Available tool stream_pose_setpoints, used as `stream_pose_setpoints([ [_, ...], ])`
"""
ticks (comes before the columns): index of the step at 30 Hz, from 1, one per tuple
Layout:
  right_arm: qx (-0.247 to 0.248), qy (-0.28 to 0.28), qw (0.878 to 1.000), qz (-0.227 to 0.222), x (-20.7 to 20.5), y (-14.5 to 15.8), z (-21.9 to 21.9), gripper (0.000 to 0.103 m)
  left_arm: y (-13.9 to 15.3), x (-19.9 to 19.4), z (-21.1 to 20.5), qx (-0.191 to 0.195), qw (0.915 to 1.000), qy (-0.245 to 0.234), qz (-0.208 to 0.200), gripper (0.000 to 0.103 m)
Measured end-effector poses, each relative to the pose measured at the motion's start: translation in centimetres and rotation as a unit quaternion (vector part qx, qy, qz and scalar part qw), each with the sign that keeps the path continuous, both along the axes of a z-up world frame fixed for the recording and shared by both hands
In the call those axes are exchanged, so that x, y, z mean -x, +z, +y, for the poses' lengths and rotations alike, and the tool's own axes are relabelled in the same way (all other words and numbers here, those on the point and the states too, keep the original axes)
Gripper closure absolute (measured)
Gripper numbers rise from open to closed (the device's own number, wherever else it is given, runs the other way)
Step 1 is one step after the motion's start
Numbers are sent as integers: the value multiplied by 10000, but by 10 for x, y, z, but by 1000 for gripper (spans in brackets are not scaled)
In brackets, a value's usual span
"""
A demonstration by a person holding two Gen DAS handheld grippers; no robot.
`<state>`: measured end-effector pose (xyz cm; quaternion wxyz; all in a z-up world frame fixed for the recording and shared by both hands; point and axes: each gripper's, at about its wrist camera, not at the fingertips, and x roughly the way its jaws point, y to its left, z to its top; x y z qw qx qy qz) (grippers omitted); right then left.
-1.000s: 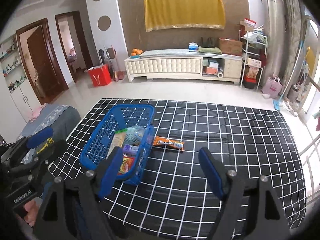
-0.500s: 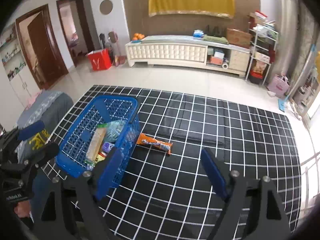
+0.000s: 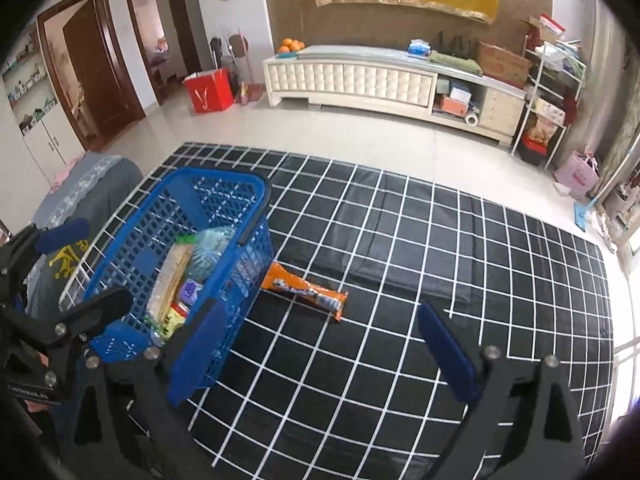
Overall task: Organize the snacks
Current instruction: 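Move the right tool to the orange candy bar on the mat, then grasp the orange candy bar with the right tool and lift it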
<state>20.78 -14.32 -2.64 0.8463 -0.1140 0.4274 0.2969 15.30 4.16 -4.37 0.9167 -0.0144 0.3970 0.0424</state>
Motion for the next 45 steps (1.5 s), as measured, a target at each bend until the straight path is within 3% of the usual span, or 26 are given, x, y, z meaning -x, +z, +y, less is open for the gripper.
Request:
stream_pose_setpoints([
  [12, 535, 357, 9977, 233, -33, -37, 21, 4, -41, -38, 44, 398, 9969, 274, 616, 0],
  [20, 841, 792, 9929, 300, -51, -68, 46, 4, -68, -52, 63, 392, 9941, 422, 915, 0],
  [23, 927, 1000, 9898, 403, -56, -83, 54, 4, -72, -56, 66, 563, 9927, 345, 1005, 0],
  [26, 1005, 1195, 9867, 457, -60, -96, 62, 4, -70, -57, 66, 476, 9931, 373, 1004, 0],
  [29, 1108, 1401, 9827, 495, -61, -108, 68, 16, -72, -63, 68, 340, 9921, 392, 1146, 0],
  [38, 1201, 1722, 9750, 721, -65, -140, 80, 36, -85, -84, 63, -78, 9867, 361, 1584, 0],
  [40, 1131, 1781, 9747, 736, -63, -141, 80, 55, -85, -87, 62, -127, 9866, 304, 1597, 0],
  [45, 1178, 1771, 9751, 628, -56, -138, 73, 67, -85, -89, 58, -65, 9867, 265, 1604, 0],
])
